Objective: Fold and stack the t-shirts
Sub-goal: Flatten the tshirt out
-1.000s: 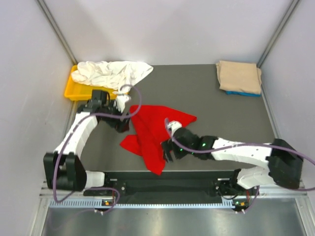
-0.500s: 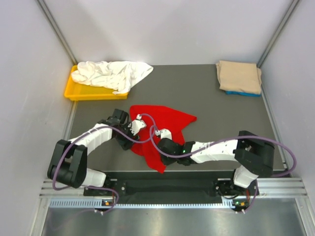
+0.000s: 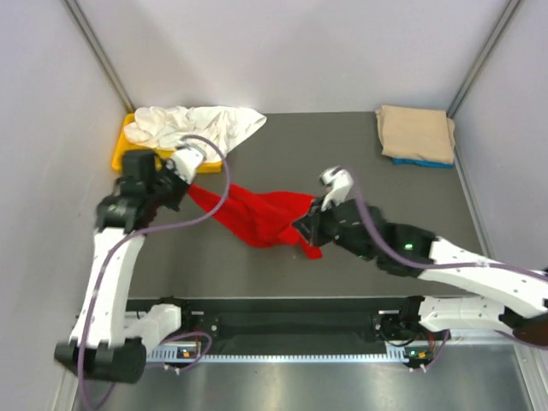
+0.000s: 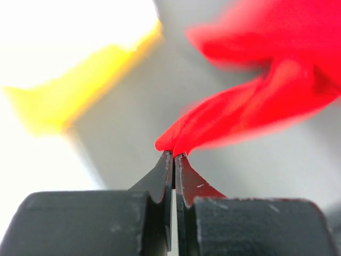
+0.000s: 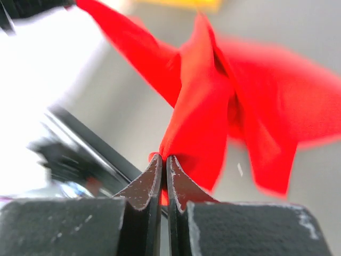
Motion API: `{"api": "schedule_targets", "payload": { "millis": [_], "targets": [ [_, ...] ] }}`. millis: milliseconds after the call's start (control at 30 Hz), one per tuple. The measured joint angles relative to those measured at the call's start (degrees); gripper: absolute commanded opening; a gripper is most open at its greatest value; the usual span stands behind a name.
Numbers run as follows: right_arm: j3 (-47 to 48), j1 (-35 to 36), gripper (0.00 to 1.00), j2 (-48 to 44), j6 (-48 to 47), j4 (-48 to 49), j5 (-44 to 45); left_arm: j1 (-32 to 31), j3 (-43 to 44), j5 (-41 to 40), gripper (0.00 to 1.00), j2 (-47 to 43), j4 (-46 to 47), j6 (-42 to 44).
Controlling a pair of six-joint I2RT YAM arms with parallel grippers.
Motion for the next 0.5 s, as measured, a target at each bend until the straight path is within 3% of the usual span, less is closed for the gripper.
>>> {"api": "schedule_targets", "payload": {
  "millis": [133, 267, 400, 500],
  "targets": [
    [12.59, 0.00, 0.00, -7.65, -5.11, -3.02, 1.36, 0.48, 21.22, -6.51, 0.00, -8.83, -4.07, -1.40],
    [21.22, 0.00, 0.00, -10.45, -8.55, -4.85, 0.83, 0.48, 39.19, -16.15, 0.00, -11.28, -7.34, -2.05],
    [26.71, -0.15, 0.00, -8.00, -11.28, -6.93, 0.66, 0.48, 47.28, -24.15, 0.00, -10.49, -6.03, -1.14],
    [28.44, -4.72, 0.00, -5.55, -13.42, -8.33, -0.17, 0.48, 48.76, -28.96, 0.00, -7.08, -3.26, -0.33]
  ]
}}
